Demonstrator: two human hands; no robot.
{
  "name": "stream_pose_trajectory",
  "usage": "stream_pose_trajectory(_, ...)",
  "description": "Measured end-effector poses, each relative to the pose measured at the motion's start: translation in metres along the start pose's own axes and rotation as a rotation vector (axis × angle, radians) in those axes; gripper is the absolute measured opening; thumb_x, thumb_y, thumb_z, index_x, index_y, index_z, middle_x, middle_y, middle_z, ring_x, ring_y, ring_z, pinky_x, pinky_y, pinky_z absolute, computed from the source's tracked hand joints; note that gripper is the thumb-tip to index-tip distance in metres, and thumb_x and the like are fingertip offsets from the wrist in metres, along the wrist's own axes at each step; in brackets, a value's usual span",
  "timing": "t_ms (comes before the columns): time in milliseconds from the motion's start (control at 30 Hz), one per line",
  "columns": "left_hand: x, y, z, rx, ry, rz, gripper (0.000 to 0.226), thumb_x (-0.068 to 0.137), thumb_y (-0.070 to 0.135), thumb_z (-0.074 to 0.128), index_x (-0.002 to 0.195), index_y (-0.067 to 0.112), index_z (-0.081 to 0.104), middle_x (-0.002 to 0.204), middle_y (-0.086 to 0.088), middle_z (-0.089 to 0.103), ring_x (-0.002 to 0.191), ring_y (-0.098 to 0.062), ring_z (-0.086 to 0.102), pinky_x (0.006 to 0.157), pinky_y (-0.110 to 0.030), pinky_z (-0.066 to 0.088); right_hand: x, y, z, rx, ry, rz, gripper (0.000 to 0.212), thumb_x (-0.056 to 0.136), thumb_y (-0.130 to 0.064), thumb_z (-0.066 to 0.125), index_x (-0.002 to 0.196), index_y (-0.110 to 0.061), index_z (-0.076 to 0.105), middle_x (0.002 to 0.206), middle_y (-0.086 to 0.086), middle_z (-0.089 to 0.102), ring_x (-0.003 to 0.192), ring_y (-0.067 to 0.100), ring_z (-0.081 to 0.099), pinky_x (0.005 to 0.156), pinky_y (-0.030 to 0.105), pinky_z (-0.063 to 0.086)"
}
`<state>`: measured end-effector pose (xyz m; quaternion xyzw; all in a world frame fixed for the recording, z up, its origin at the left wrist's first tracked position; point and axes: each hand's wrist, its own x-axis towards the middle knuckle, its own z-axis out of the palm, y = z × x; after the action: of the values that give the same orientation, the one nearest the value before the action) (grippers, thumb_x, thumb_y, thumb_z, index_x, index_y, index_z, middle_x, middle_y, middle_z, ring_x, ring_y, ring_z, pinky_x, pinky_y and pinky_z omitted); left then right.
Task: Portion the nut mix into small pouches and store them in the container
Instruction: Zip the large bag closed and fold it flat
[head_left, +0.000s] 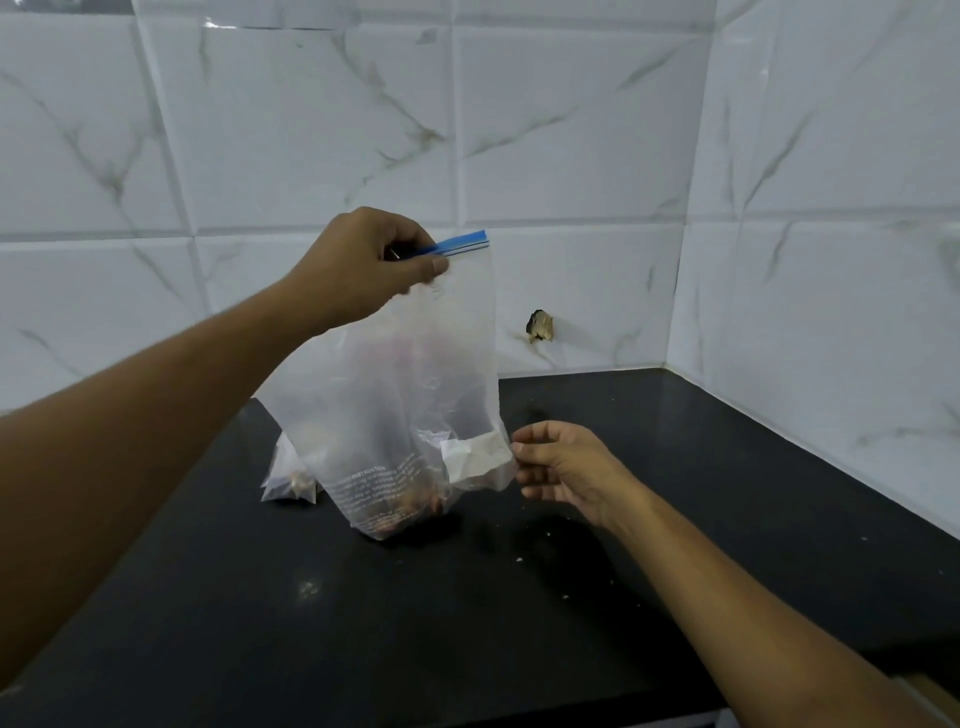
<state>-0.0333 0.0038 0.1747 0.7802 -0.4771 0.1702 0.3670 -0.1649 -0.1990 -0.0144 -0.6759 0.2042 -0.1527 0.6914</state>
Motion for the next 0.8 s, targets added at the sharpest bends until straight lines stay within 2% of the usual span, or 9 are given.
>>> stream_pose_trajectory(133,0.002,-0.003,-0.005,-0.011,-0.006,-0.037,0.013,0.092,0.036,0.075,0.092,0.023,0.077,0.077,0.004,0.072,0.066,-0.010,0.058,0.068,-0.034,0.054,-0.002,0.002,-0.009,-0.060,0.086,0.014,0.016,0.094,-0.008,0.072,0.109,-0.010,0.070,0.102,0.016,0.075,0.066,0.015,0.063,0.060,0.029,0.057)
stream_pose_trajectory(267,0.003,-0.002,-0.005,-0.047,-0.006,-0.042,0.014,0.090,0.036,0.077,0.094,0.022,0.076,0.077,0.006,0.073,0.066,-0.009,0.059,0.068,-0.032,0.053,-0.005,-0.008,-0.013,-0.294,0.104,-0.073,0.008,0.099,-0.017,0.068,0.104,-0.011,0.069,0.100,0.014,0.074,0.077,0.018,0.067,0.069,0.036,0.059)
stream_pose_trajectory(333,0.003,0.001,-0.005,-0.066,-0.008,-0.032,0.017,0.087,0.037,0.079,0.096,0.023,0.075,0.078,0.006,0.073,0.066,-0.009,0.060,0.069,-0.033,0.053,-0.008,-0.029,-0.012,-0.370,0.155,-0.220,0.024,0.100,-0.037,0.065,0.104,-0.014,0.069,0.105,0.014,0.073,0.086,0.018,0.067,0.076,0.036,0.057)
stream_pose_trajectory(433,0.002,0.009,-0.006,-0.081,-0.047,-0.011,0.024,0.085,0.039,0.082,0.103,0.027,0.073,0.079,0.008,0.075,0.068,-0.008,0.065,0.071,-0.036,0.056,-0.016,-0.083,-0.006,-0.279,0.105,-0.418,0.045,0.091,-0.057,0.068,0.117,-0.021,0.067,0.116,0.002,0.072,0.103,0.013,0.070,0.090,0.036,0.058)
stream_pose_trajectory(533,-0.003,0.015,-0.008,-0.092,-0.083,0.016,0.031,0.084,0.038,0.082,0.111,0.028,0.070,0.086,0.009,0.078,0.077,-0.008,0.071,0.073,-0.031,0.056,-0.021,-0.133,0.005,-0.332,0.029,-0.561,0.042,0.089,-0.042,0.079,0.124,-0.023,0.064,0.113,-0.002,0.074,0.101,0.015,0.073,0.085,0.031,0.061)
stream_pose_trajectory(600,-0.007,0.012,-0.016,-0.018,-0.128,0.011,0.039,0.081,0.042,0.084,0.115,0.031,0.068,0.090,0.011,0.077,0.078,-0.004,0.070,0.073,-0.029,0.056,-0.021,-0.154,0.010,-0.352,0.013,-0.628,0.021,0.092,-0.021,0.078,0.111,-0.016,0.071,0.101,0.003,0.078,0.087,0.016,0.076,0.075,0.025,0.059)
stream_pose_trajectory(667,-0.013,0.002,-0.030,0.106,-0.190,-0.030,0.042,0.080,0.043,0.085,0.116,0.032,0.068,0.092,0.013,0.076,0.082,-0.003,0.069,0.079,-0.030,0.057,-0.020,-0.166,0.009,-0.358,0.015,-0.671,0.006,0.092,-0.010,0.076,0.097,-0.011,0.074,0.086,0.005,0.077,0.075,0.017,0.074,0.071,0.023,0.058)
stream_pose_trajectory(733,-0.021,-0.010,-0.046,0.176,-0.220,-0.078,0.029,0.082,0.039,0.084,0.107,0.029,0.073,0.085,0.011,0.076,0.078,-0.001,0.069,0.081,-0.030,0.056,-0.019,-0.173,0.004,-0.397,0.030,-0.692,0.002,0.091,-0.009,0.077,0.092,-0.010,0.075,0.080,0.003,0.076,0.072,0.015,0.073,0.072,0.025,0.059)
stream_pose_trajectory(800,-0.029,-0.021,-0.061,0.172,-0.228,-0.121,0.016,0.084,0.035,0.083,0.096,0.027,0.076,0.076,0.008,0.076,0.069,-0.001,0.067,0.072,-0.026,0.051,-0.019,-0.178,-0.002,-0.447,0.037,-0.693,0.002,0.091,-0.010,0.077,0.092,-0.009,0.075,0.081,0.003,0.075,0.072,0.015,0.072,0.072,0.026,0.059)
